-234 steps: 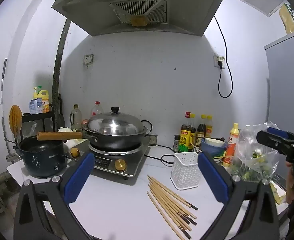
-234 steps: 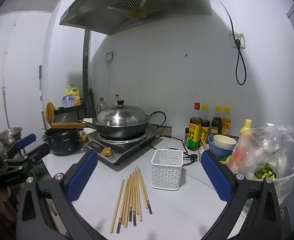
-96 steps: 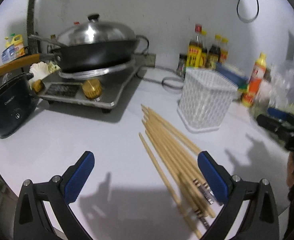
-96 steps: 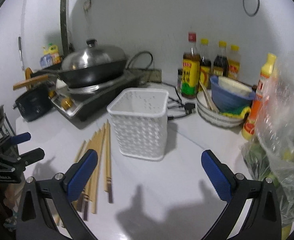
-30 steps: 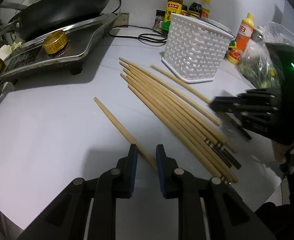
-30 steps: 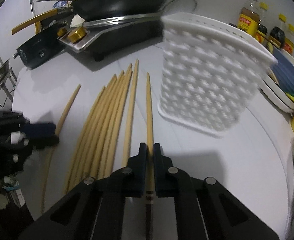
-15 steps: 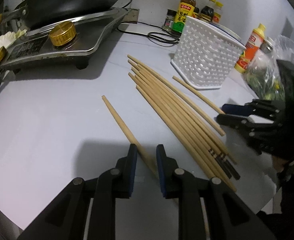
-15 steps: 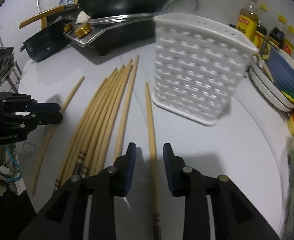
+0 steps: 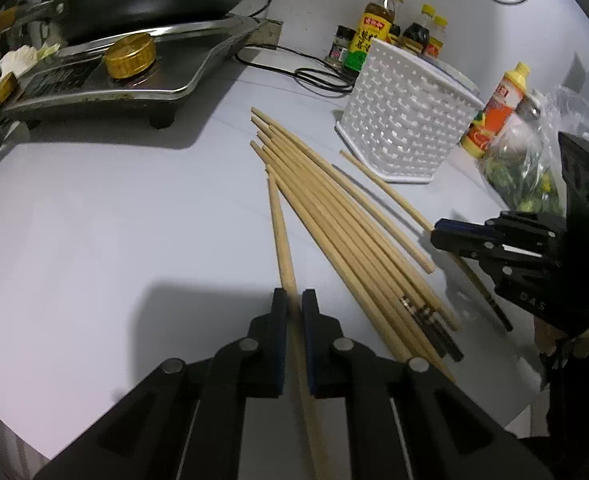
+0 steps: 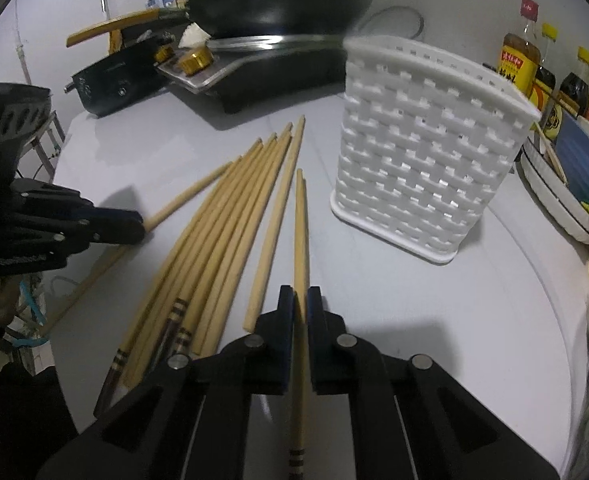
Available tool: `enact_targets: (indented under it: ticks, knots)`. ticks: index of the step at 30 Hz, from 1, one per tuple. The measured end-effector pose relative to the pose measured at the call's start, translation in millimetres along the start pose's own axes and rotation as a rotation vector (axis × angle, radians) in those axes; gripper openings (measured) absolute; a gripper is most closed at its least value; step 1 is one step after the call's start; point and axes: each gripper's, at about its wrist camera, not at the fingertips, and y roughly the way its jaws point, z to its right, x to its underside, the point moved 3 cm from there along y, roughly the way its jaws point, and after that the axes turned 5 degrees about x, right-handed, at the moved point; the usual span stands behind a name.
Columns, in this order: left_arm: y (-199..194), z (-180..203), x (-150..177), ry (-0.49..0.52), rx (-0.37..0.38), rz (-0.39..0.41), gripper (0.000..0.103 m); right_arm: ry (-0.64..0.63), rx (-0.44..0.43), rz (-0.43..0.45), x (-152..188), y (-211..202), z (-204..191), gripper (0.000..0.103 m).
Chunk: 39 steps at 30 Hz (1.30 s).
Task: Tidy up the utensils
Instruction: 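Carry the chopstick into the white holder with the right gripper while the left gripper grasps another chopstick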
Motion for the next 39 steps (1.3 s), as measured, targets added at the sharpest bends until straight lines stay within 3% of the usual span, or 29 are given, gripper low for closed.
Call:
enact_targets:
  ticks: [15,27,31,39]
  knots:
    - [-60,18,-27,-0.007,0.027,0.198,0.006,0.094,-0.075,0.250,-49,-81,18,0.006]
    - [-100,27,-69,0.014,0.049,0.395,0.000,0.090,-0.002,0.383,-126,-106,61,0.006]
    - [-95,18,-79,0.007,0.028,0.399,0.000,0.069,0.027,0.393,-153,-98,69,0.006]
    - [-67,-20,-72,-0.082,0.014,0.320,0.000,0.069,0.086,0.404,-186,-72,85,0.006]
